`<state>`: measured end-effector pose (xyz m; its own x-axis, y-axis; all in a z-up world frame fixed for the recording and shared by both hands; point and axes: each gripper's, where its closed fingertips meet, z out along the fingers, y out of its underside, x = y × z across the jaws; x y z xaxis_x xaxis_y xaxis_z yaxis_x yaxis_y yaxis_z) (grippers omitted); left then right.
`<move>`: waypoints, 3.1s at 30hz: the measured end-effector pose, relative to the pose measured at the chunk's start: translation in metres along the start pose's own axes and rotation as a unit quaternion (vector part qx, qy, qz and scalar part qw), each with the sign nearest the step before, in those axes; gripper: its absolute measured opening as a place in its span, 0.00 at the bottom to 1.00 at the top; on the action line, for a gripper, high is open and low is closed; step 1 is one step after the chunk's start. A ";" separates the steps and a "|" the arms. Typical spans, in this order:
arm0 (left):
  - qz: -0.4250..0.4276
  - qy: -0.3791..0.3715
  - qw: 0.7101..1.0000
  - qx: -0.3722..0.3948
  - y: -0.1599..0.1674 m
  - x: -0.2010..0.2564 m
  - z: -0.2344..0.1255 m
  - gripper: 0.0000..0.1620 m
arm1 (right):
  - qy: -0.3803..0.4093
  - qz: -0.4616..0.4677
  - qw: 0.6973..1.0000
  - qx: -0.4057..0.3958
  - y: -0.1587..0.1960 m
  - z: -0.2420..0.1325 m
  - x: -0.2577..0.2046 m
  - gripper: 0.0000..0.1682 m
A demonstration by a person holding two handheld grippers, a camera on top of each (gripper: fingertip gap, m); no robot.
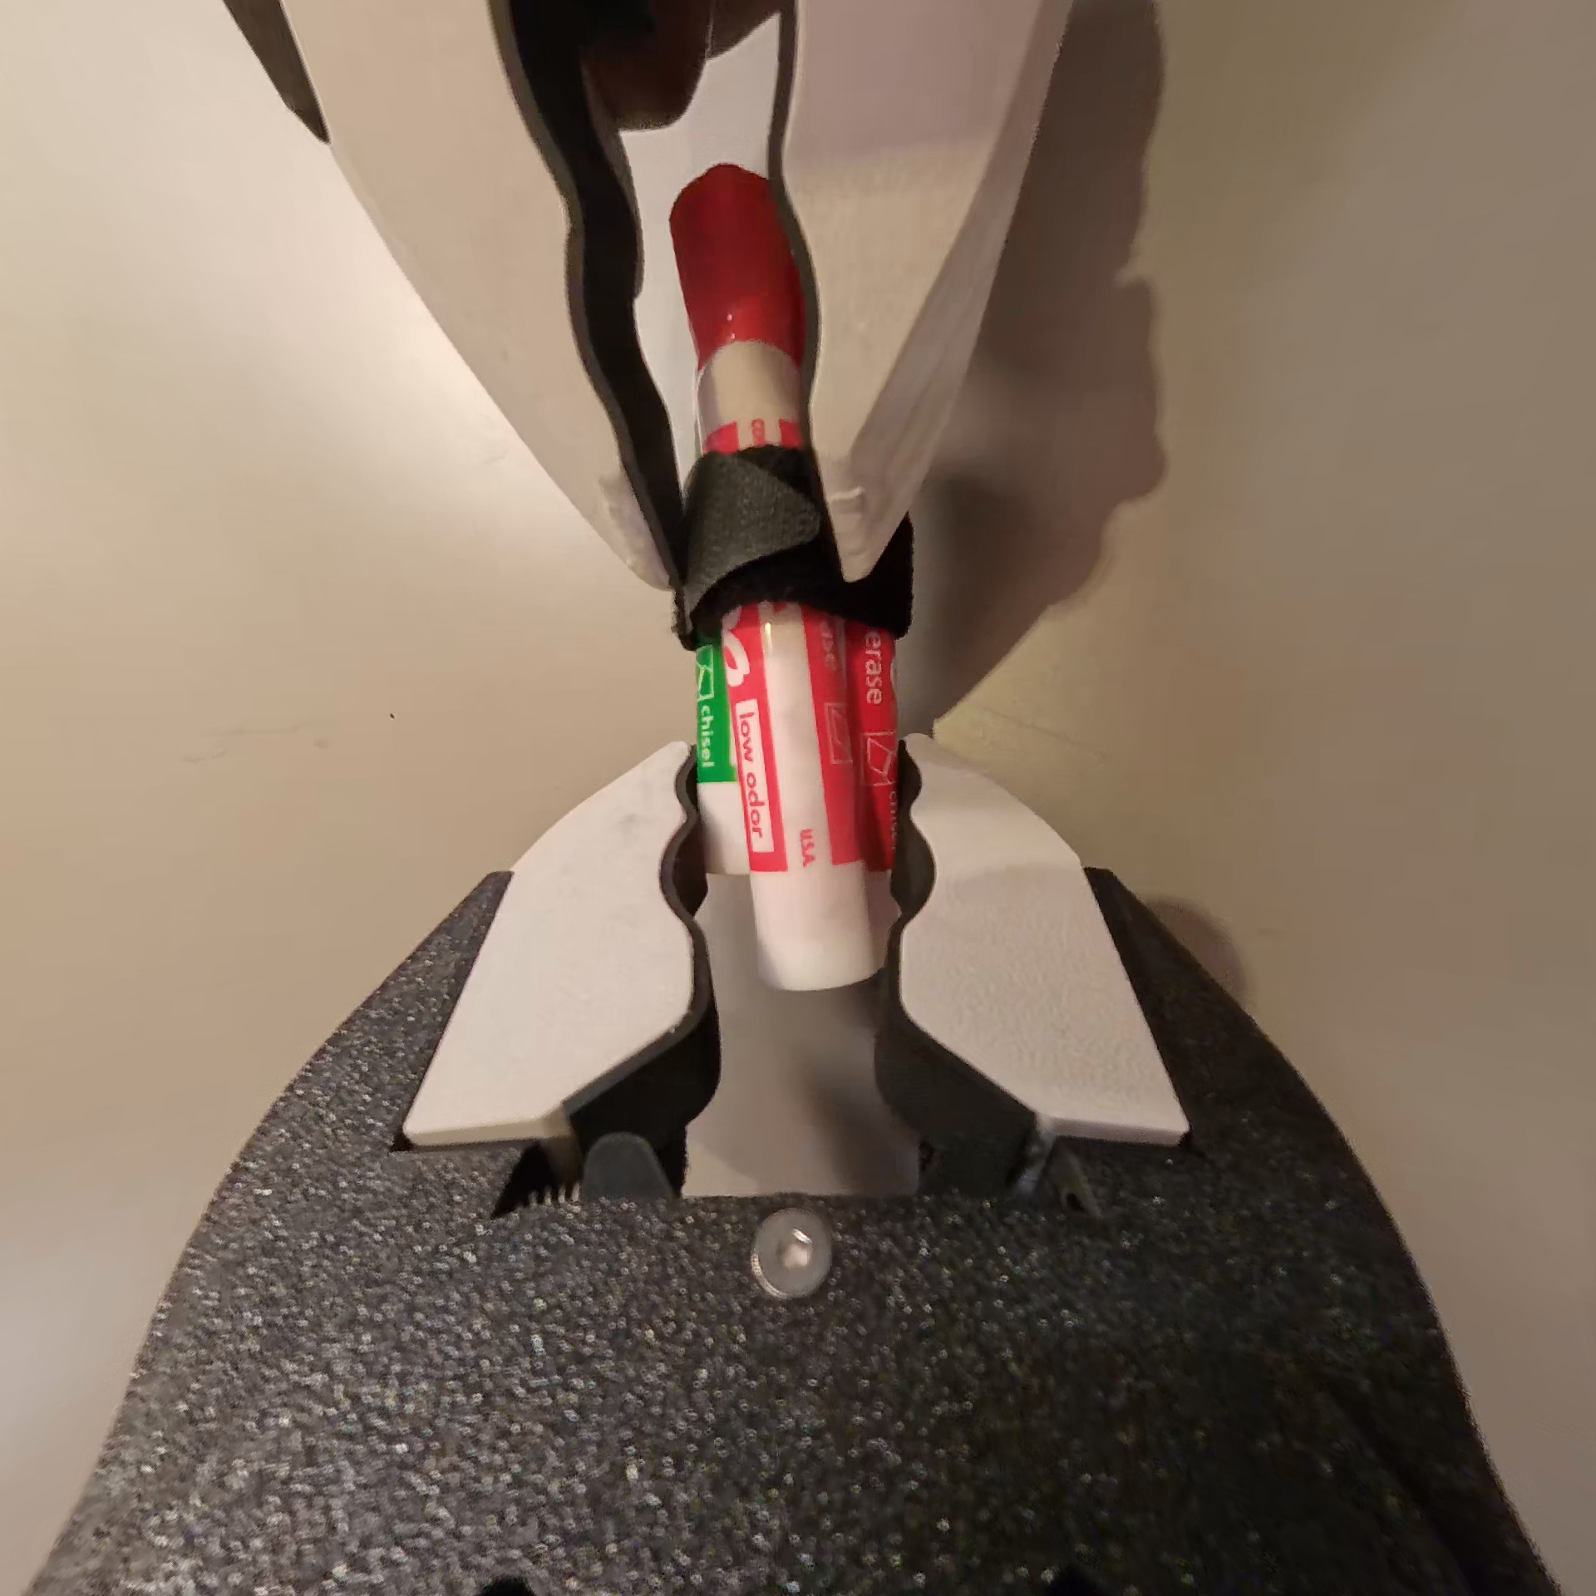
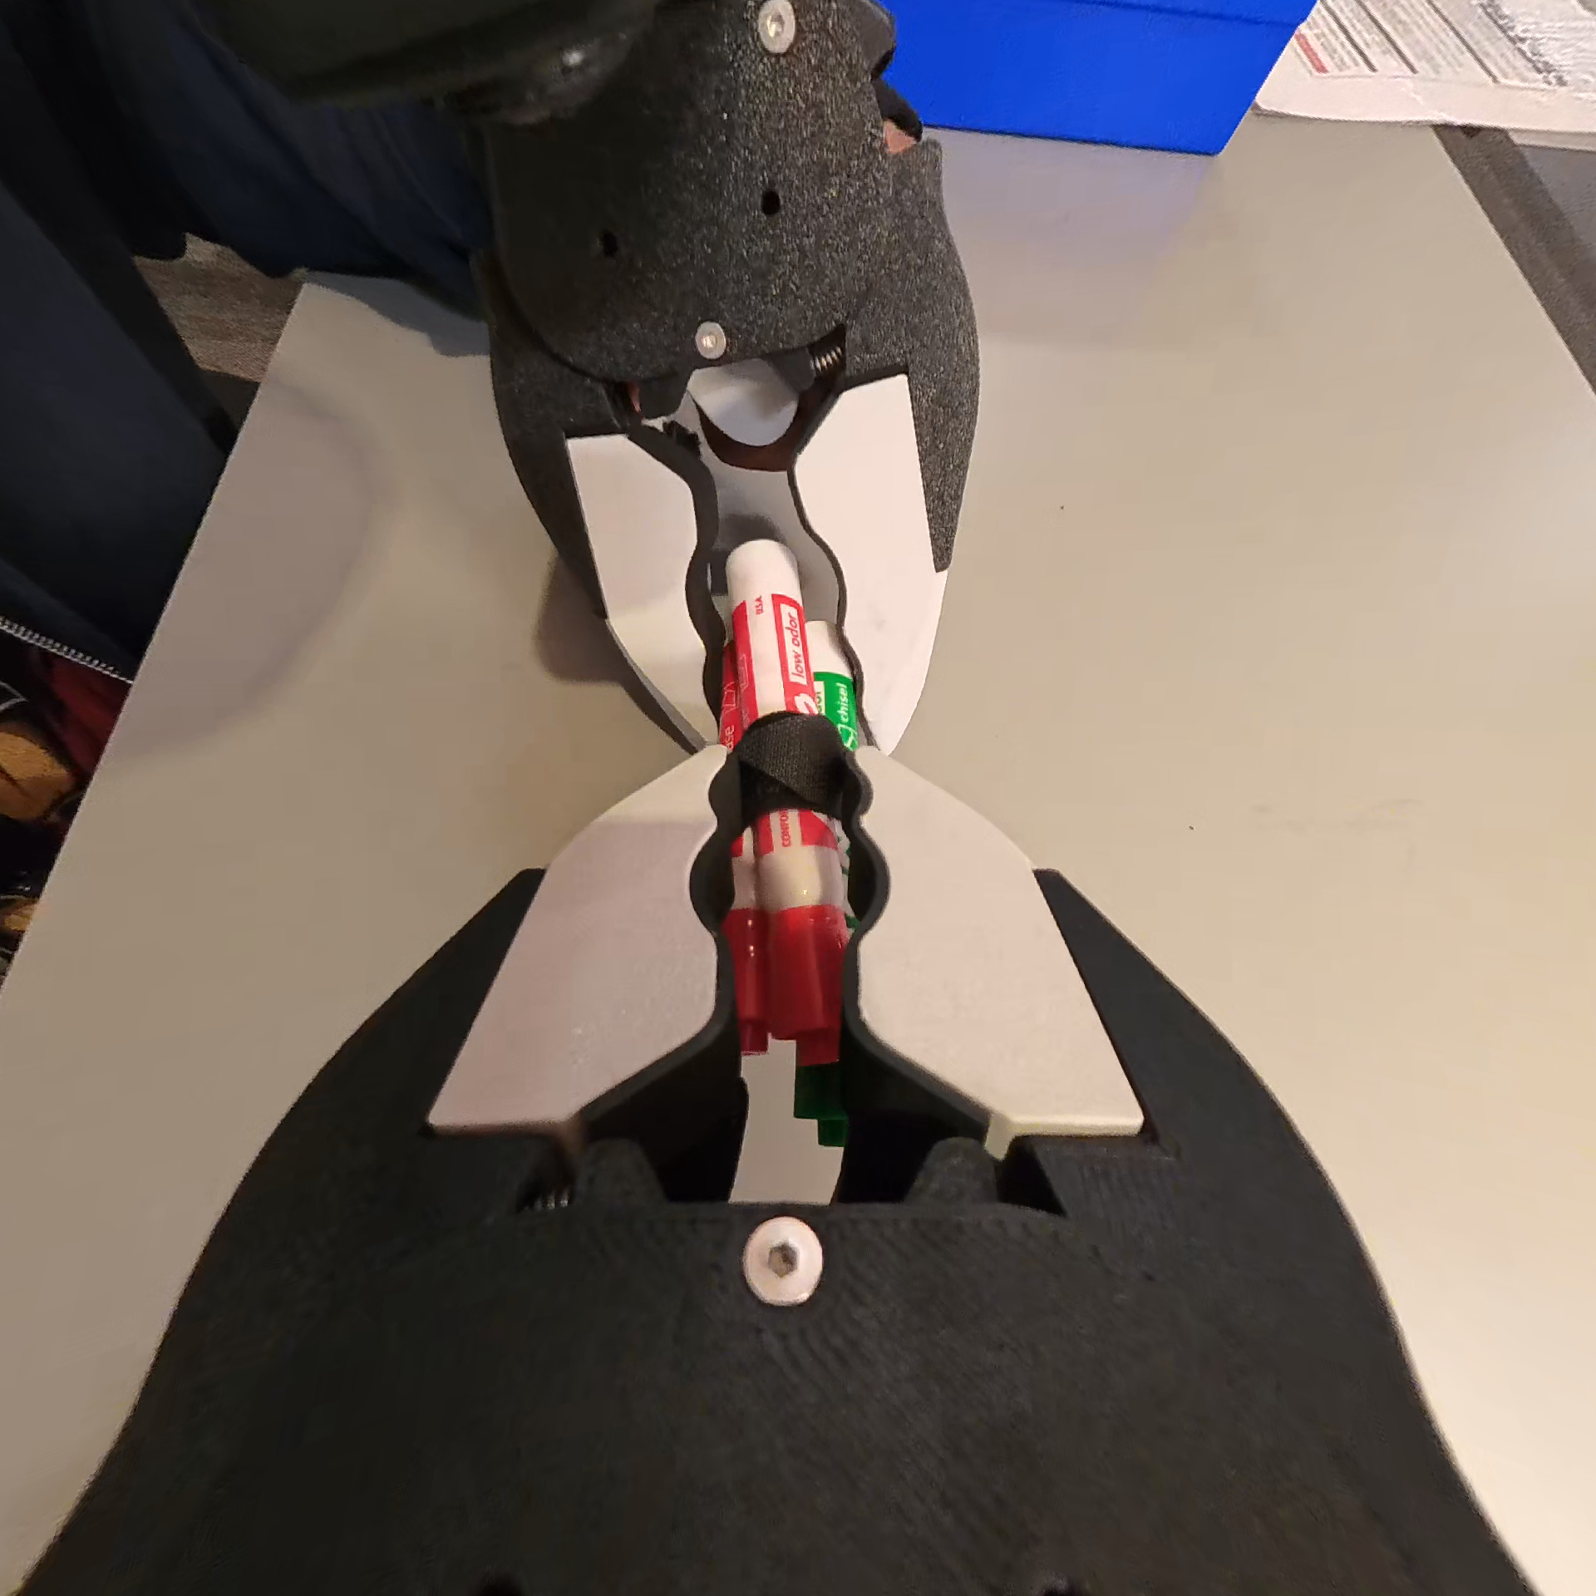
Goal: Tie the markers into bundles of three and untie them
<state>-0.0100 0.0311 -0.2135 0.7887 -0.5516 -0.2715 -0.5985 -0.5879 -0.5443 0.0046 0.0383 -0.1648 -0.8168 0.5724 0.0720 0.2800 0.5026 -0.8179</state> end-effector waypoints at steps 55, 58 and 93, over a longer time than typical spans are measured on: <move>-0.680 0.076 0.468 0.559 -0.056 -0.046 -0.060 0.36 | 0.230 0.081 0.964 0.106 -0.045 -0.009 0.006 0.12; -0.682 0.073 0.458 0.566 -0.053 -0.046 -0.064 0.26 | 0.232 0.089 0.962 0.112 -0.044 -0.009 0.004 0.12; -0.638 0.074 0.516 0.566 -0.055 -0.033 -0.071 0.14 | 0.041 0.210 0.966 0.145 -0.033 -0.018 -0.017 0.31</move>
<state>-0.0133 0.0398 -0.1180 0.3696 -0.2311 0.9000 0.9276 0.1484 -0.3429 0.0185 0.0229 -0.1286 -0.6156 0.7420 -0.2655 0.4158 0.0195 -0.9093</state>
